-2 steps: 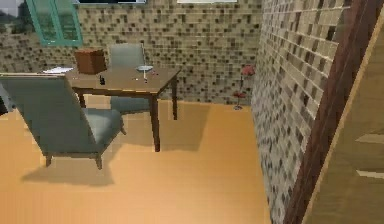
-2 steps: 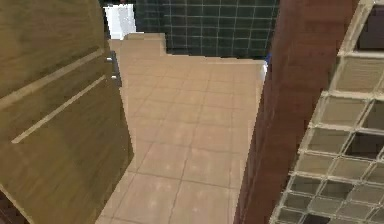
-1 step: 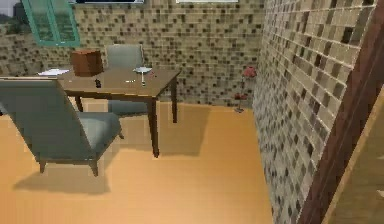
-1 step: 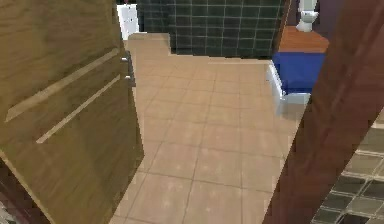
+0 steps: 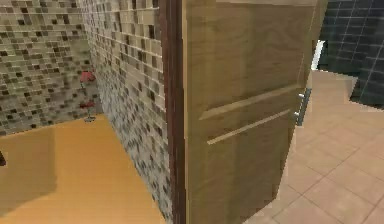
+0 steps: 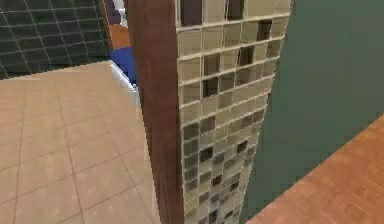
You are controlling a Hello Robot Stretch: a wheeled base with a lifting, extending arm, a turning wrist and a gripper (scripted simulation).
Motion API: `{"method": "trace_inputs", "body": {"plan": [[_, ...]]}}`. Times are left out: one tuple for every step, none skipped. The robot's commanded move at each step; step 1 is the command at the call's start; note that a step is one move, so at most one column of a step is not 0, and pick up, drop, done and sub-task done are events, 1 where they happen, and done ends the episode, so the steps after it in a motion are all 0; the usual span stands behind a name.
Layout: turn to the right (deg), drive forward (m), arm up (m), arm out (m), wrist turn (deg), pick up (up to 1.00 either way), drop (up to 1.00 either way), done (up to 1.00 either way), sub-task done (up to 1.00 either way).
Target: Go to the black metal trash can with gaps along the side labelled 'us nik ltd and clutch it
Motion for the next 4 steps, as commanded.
{"method": "trace_inputs", "body": {"plan": [[45.0, 0.0, 0.0, 0.0, 0.0, 0.0, 0.0, 0.0, 0.0], [9.0, 0.0, 0.0, 0.0, 0.0, 0.0, 0.0, 0.0, 0.0], [0.0, 0.55, 0.0, 0.0, 0.0, 0.0, 0.0, 0.0, 0.0], [6.0, 0.0, 0.0, 0.0, 0.0, 0.0, 0.0, 0.0, 0.0]]}}
